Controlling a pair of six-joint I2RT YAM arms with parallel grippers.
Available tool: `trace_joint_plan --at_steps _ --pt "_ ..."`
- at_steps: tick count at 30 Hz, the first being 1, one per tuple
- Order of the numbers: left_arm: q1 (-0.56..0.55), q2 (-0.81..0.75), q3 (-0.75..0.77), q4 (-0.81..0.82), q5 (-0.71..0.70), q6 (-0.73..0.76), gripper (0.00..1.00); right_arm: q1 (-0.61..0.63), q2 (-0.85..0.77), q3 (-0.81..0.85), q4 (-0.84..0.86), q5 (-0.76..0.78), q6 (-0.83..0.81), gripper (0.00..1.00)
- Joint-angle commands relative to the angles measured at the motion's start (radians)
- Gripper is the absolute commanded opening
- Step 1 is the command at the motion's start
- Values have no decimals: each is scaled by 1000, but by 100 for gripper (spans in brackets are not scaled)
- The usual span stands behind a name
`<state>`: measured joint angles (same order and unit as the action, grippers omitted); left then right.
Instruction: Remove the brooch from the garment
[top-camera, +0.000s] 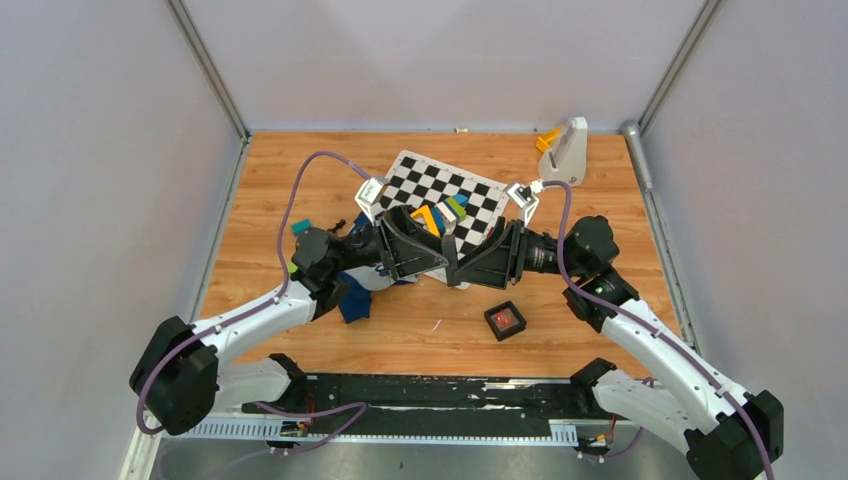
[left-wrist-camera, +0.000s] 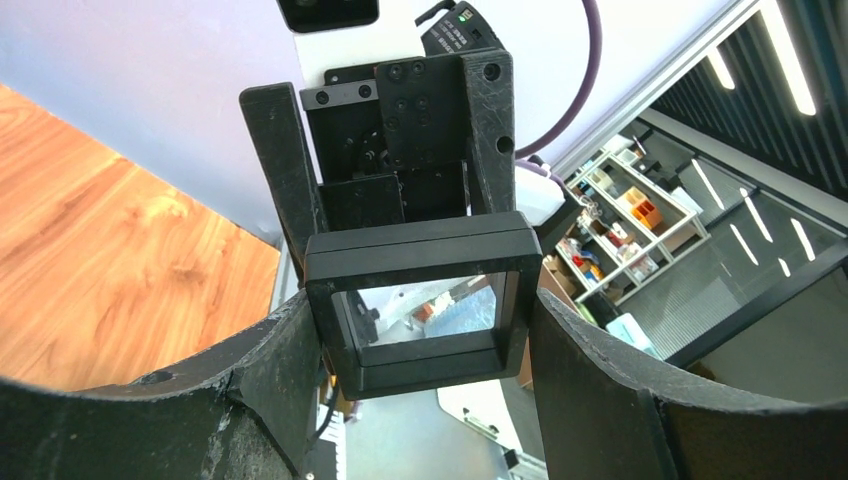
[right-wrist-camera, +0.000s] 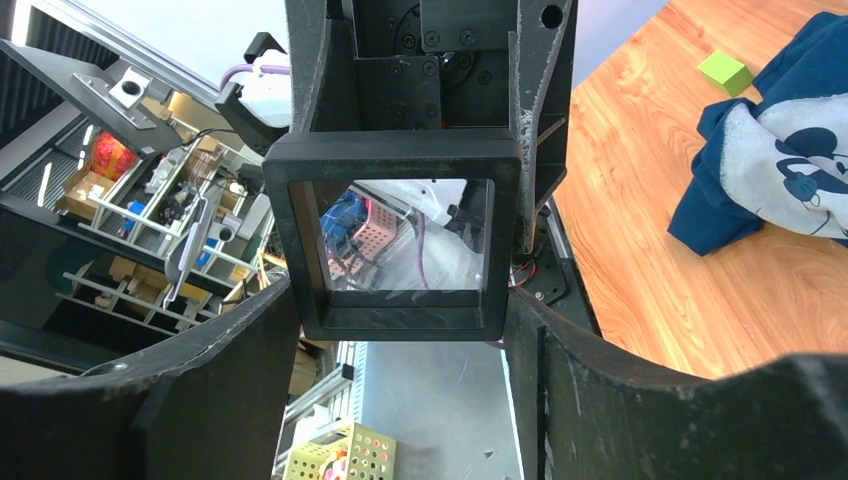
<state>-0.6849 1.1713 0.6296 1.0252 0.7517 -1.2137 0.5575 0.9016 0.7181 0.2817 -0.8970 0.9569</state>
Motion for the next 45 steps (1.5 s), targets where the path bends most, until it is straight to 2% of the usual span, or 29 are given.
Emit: trace_joint_plan --at_steps 1,4,7,9,10,11,12,13,19,25,28,30,34,37,39,40,42,45 --pt "10 -33 -7 99 69 27 0 -16 -28 12 169 -68 129 9" --pt "10 -30 -3 96 69 28 0 -16 -27 24 146 -67 103 11" --pt "10 -36 5 46 68 45 0 -15 -31 64 9 -32 3 12" --pt "10 -48 8 10 59 65 21 -15 -32 95 -89 -5 -65 11" --pt "10 -52 8 2 46 75 43 -15 -32 100 -116 4 -84 11" --pt "10 -62 4 -14 40 81 53 -15 -31 101 -136 12 -98 11" --pt "10 -68 3 -24 25 94 68 -15 -29 101 -148 20 -106 12" --pt "9 -80 4 -50 17 112 75 -15 -27 100 -154 26 -113 12" --pt "10 -98 23 -151 -10 156 90 -12 2 108 -200 49 -155 12" --pt "9 -97 37 -198 -31 179 99 -3 26 118 -228 56 -188 12" --pt "10 -92 44 -199 -37 182 100 4 35 119 -230 51 -195 12" --pt "9 -90 44 -195 -43 183 95 9 38 119 -231 47 -198 12" --pt "10 -82 43 -161 -44 168 79 14 41 114 -222 39 -196 12" --pt "11 -77 40 -130 -47 152 74 16 40 109 -212 27 -194 12" --pt "13 -74 35 -104 -48 135 76 17 40 108 -211 23 -193 12" --pt "16 -73 32 -80 -49 122 83 18 38 105 -212 23 -194 12" --pt "23 -75 24 -55 -49 108 88 18 32 102 -214 28 -197 13" --pt "33 -82 14 -48 -54 101 89 17 26 101 -214 28 -198 13"
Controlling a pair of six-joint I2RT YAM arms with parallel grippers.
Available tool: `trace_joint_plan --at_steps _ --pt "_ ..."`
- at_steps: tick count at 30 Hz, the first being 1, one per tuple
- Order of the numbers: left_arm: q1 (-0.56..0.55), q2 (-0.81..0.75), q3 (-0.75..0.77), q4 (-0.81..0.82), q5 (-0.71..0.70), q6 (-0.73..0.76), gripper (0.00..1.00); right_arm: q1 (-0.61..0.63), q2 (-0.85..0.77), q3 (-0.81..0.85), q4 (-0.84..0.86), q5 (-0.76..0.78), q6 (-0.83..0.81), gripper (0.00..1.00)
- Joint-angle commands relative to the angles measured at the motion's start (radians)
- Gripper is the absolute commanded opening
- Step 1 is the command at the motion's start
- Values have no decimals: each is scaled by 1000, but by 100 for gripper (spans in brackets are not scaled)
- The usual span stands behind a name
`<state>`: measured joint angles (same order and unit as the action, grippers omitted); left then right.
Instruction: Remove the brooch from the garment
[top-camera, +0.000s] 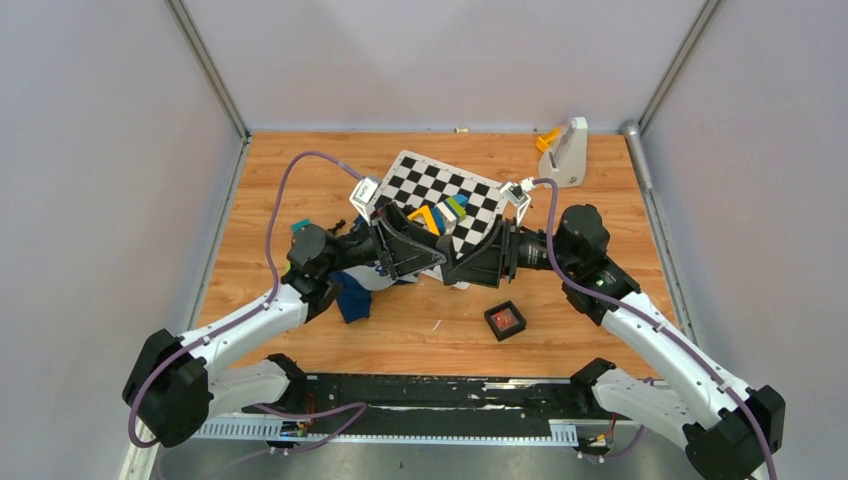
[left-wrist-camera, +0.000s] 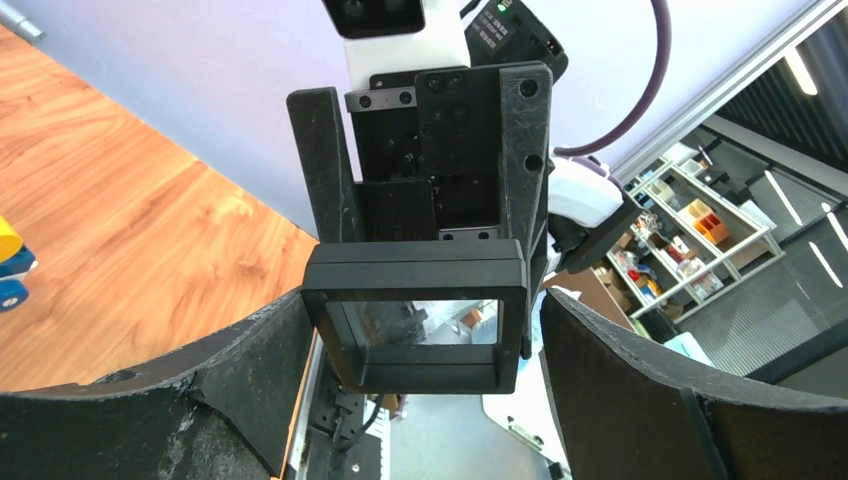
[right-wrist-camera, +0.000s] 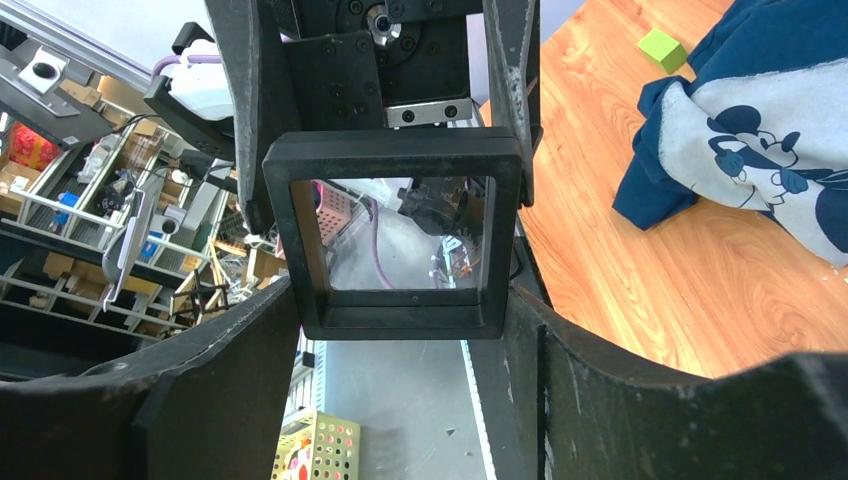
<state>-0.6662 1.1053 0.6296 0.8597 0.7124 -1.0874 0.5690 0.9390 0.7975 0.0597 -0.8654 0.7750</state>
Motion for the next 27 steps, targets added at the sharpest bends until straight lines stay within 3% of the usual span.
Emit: trace_joint_plan --at_steps 1,10,14,17,24,27 --pt "18 -18 11 126 -17 -33 89 6 -11 22 8 -4 -14 13" --pt "20 23 1 213 0 -83 58 5 -4 21 14 -17 -6 15" --pt "20 25 12 175 16 -51 45 6 -10 25 6 -12 -12 49" --pt "19 16 4 150 19 -29 35 6 -20 35 9 1 -8 54" --pt "20 -2 -3 124 29 -2 0 6 -20 41 72 -34 39 62" --pt "20 1 -1 124 38 -2 0 6 -19 34 108 -46 62 69"
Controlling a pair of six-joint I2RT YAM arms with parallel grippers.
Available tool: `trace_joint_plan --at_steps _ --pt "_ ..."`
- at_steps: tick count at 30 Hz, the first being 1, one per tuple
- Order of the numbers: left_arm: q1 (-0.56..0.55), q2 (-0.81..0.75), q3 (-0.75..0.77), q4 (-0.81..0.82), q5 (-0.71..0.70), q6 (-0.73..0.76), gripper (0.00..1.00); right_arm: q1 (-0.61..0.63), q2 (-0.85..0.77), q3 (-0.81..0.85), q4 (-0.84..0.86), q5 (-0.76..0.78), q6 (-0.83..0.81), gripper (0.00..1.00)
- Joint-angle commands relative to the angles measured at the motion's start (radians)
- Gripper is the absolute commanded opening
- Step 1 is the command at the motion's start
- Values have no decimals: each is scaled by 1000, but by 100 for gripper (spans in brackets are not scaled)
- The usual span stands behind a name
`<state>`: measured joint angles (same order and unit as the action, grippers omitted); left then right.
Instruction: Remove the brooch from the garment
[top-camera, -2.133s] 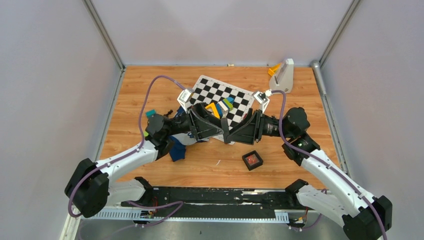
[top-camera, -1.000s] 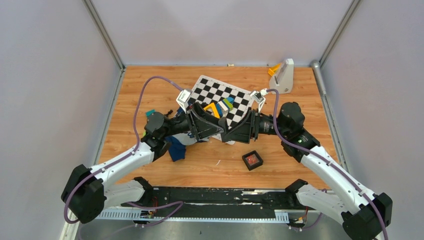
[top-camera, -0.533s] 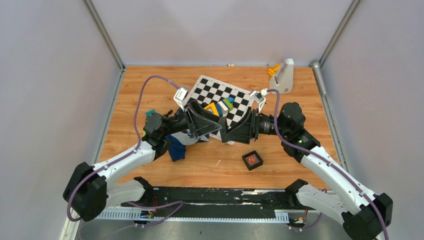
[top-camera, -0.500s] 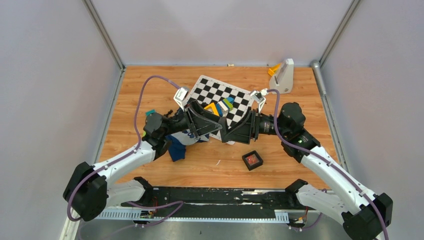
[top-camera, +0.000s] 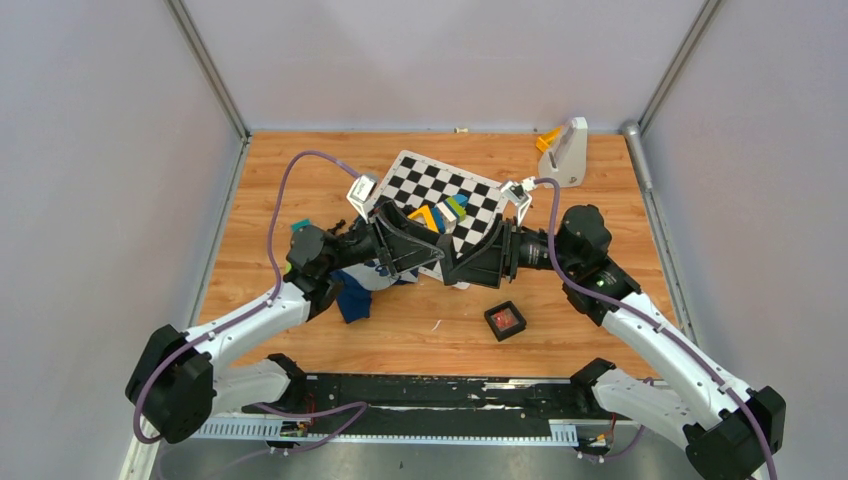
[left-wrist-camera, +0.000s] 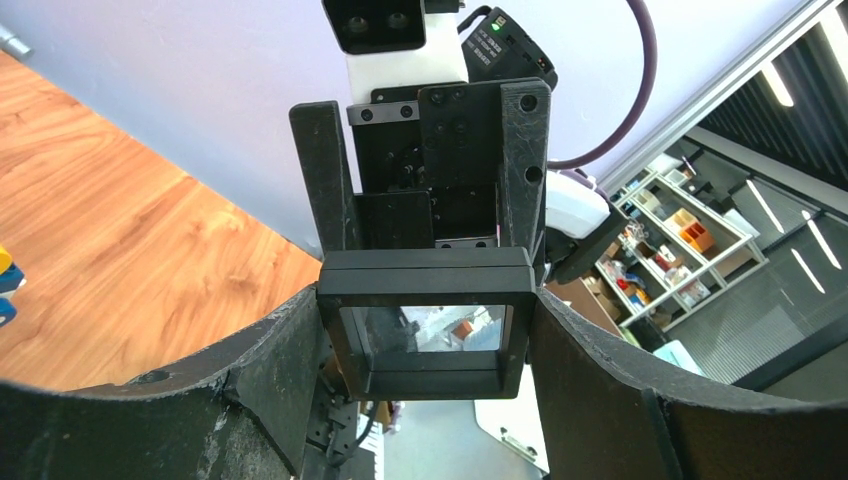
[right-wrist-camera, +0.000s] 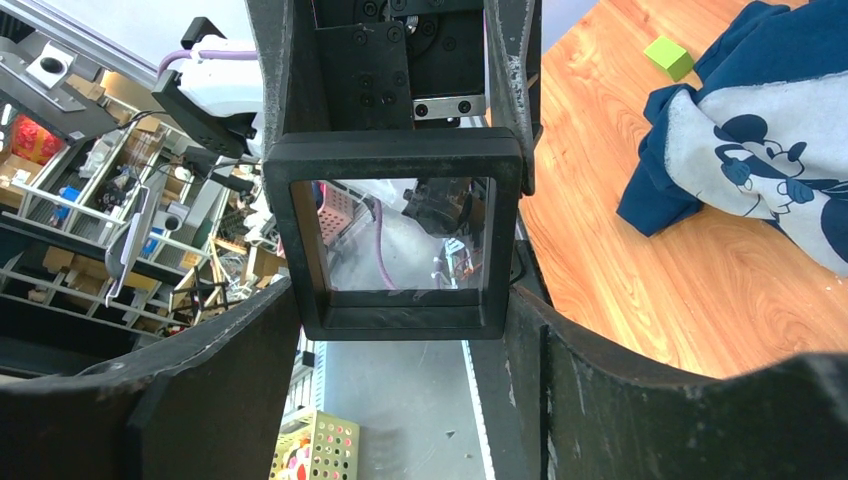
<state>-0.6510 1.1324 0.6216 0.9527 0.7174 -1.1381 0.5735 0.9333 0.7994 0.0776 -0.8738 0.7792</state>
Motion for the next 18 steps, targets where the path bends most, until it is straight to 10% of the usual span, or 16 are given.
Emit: trace_joint_plan --at_steps 1,18 --pt "3 -25 7 31 35 48 0 2 -13 31 102 -38 67 78" --pt "4 -22 12 28 47 39 0 17 15 58 102 -12 56 88"
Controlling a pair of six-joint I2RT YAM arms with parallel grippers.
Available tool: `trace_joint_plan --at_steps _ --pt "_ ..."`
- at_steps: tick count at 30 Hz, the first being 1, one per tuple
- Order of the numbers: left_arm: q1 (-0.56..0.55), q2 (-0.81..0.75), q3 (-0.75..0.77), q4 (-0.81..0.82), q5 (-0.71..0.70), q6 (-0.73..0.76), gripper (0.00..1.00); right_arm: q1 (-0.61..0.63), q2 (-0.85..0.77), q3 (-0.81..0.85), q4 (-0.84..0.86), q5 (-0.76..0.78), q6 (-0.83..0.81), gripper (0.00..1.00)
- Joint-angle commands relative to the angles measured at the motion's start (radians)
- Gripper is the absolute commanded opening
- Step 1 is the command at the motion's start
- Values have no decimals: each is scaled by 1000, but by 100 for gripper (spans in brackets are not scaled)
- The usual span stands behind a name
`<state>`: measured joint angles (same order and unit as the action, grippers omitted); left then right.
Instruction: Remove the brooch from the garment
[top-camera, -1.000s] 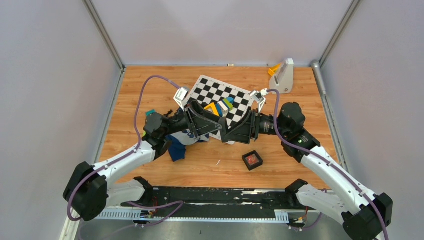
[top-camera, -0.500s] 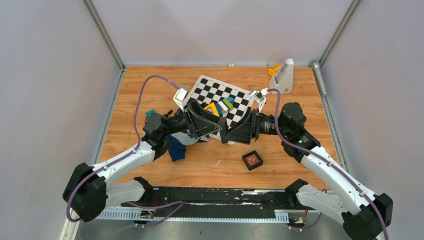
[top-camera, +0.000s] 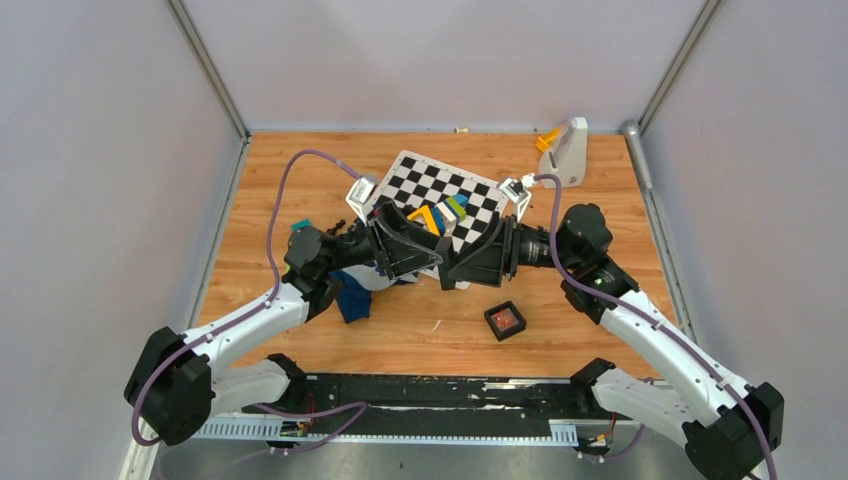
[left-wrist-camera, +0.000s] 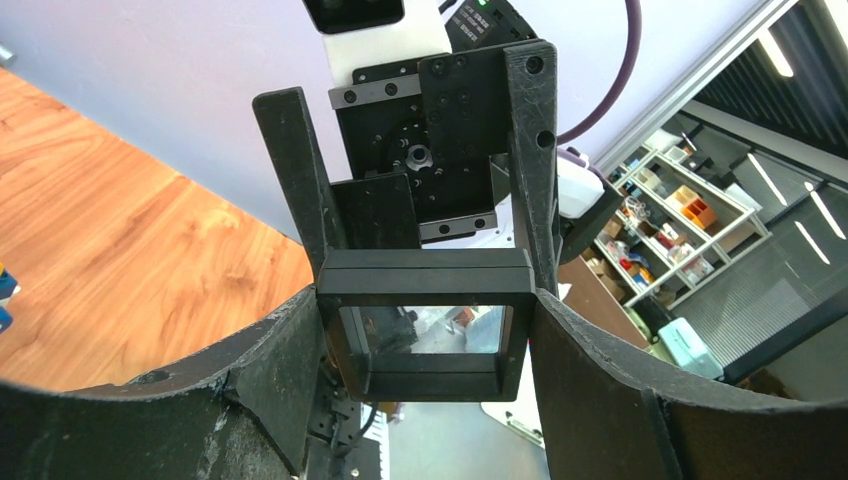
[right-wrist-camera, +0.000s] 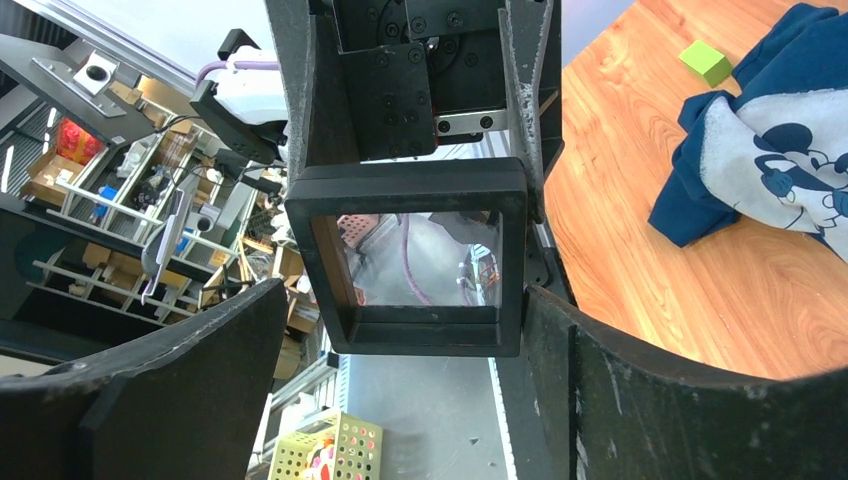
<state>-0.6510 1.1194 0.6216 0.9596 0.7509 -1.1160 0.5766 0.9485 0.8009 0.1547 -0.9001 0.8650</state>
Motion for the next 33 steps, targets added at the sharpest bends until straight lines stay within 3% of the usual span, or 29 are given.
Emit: trace_joint_plan --at_steps 1,6,12,18,20,28,33 --pt "4 -7 13 23 16 15 0 14 2 55 23 18 -31 87" --pt "3 -6 18 17 17 13 0 19 15 60 12 34 -42 78" --pt "3 0 24 7 21 19 0 31 23 80 -43 73 -75 75" --pt "4 -1 19 9 25 25 0 31 17 77 -67 102 -86 41" --pt "3 -3 11 25 24 27 0 30 3 67 -55 113 -65 34" --pt "4 -6 -29 131 21 0 0 29 -55 -23 146 92 96 26" --pt "3 -15 -35 139 15 5 0 28 -66 -65 240 90 158 27"
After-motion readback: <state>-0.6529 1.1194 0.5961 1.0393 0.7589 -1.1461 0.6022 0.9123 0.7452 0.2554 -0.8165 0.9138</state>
